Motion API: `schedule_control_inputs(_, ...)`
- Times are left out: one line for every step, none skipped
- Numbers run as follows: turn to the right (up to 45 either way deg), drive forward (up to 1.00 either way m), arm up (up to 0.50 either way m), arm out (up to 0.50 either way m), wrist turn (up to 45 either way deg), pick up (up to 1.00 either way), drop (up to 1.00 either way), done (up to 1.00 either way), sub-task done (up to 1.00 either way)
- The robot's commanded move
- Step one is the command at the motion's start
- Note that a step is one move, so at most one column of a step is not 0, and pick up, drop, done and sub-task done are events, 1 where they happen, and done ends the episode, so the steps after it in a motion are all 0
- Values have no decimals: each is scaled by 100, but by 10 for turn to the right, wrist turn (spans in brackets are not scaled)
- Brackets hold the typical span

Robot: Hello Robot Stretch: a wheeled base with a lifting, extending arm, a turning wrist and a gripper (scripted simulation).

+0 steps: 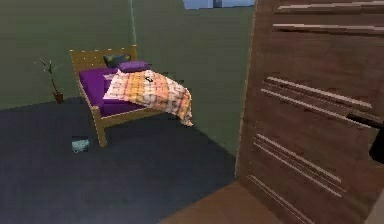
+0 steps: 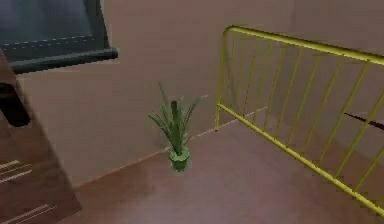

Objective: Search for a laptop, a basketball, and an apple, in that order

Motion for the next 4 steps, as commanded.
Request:
schedule_control_inputs(-300,0,0,0,0,0,0,0,0)
schedule_control_inputs(0,50,0,0,0,0,0,0,0)
schedule_control_inputs(-120,0,0,0,0,0,0,0,0)
schedule_control_inputs(0,85,0,0,0,0,0,0,0)
